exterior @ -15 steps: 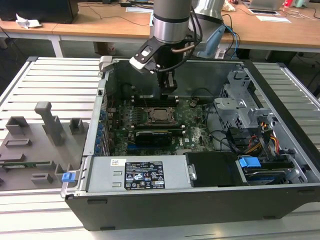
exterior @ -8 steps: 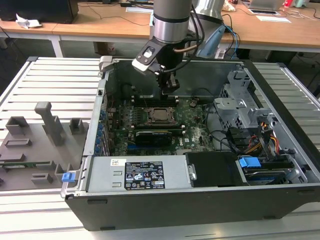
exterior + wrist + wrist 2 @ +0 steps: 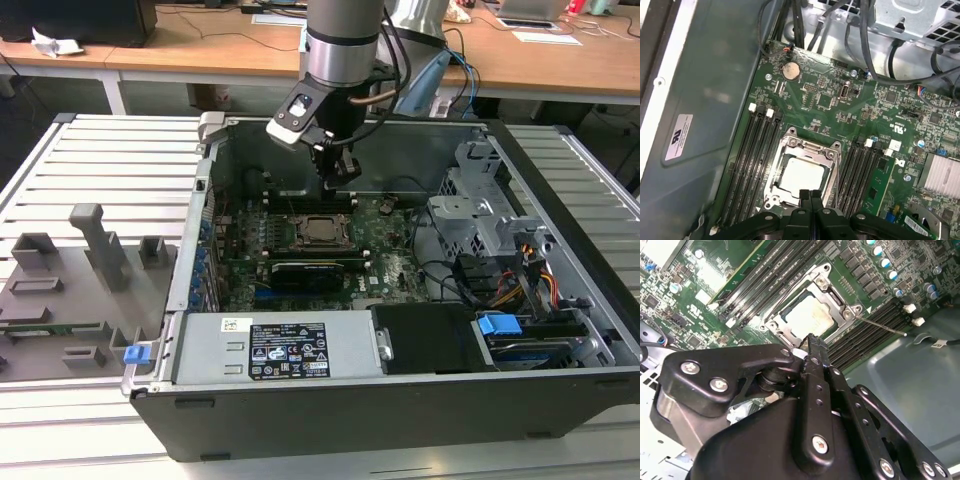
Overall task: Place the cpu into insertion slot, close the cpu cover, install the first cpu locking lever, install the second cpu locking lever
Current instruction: 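Install the first cpu locking lever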
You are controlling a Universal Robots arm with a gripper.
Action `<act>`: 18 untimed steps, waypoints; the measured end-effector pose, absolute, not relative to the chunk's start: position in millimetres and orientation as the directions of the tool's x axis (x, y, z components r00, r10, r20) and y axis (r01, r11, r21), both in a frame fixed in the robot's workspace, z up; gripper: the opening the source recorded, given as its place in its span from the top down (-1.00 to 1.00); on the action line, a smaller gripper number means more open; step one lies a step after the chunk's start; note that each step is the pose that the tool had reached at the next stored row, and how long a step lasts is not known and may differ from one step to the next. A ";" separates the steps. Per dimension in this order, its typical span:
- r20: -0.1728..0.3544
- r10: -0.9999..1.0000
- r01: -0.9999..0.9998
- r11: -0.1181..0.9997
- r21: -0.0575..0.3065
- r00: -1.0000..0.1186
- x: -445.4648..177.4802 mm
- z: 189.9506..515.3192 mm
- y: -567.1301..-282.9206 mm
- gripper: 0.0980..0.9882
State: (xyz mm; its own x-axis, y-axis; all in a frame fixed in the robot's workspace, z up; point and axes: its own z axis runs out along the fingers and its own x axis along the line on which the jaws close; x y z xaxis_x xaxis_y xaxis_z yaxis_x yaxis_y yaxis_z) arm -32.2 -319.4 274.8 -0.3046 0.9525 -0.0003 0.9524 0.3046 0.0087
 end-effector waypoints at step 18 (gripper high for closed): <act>0.000 0.858 0.858 0.514 0.009 -0.514 -32.2 274.7 -319.4 0.98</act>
